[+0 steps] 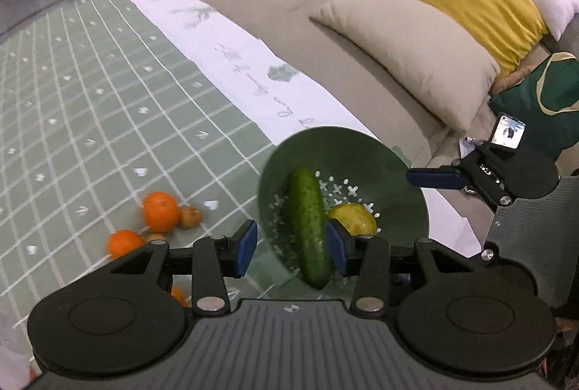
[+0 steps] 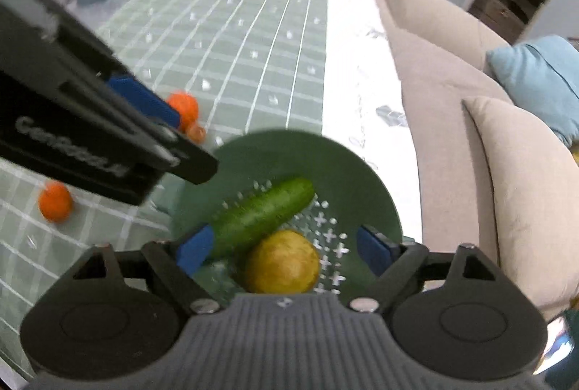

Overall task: Organize fruits
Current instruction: 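Carry the cucumber and pear into the green colander and release both, then withdraw both tools from the colander toward the oranges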

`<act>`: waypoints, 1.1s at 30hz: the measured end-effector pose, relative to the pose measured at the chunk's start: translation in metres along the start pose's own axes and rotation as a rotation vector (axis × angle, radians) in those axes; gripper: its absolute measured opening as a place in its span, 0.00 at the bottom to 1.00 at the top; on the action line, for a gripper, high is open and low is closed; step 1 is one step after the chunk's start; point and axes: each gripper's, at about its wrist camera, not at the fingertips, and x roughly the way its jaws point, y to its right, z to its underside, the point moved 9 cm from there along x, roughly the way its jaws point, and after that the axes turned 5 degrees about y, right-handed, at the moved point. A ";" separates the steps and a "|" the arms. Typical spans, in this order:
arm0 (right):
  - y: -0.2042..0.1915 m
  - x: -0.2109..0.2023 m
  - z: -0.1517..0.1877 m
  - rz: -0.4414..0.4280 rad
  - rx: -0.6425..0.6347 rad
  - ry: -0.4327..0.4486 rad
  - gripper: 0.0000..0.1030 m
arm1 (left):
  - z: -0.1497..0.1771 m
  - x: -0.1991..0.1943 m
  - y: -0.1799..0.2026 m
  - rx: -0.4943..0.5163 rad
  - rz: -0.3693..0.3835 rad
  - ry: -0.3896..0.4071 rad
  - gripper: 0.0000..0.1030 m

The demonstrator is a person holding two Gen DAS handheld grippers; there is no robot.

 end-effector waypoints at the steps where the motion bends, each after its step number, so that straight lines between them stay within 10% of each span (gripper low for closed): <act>1: -0.004 -0.005 -0.001 0.000 0.028 0.012 0.82 | 0.002 -0.008 -0.004 0.001 -0.005 0.008 0.51; 18: -0.095 -0.040 0.011 -0.022 0.373 0.170 0.84 | 0.081 -0.071 -0.076 -0.073 -0.083 0.046 0.51; 33: -0.136 0.004 0.055 -0.080 0.361 0.045 0.47 | 0.154 -0.027 -0.106 -0.161 -0.079 -0.108 0.52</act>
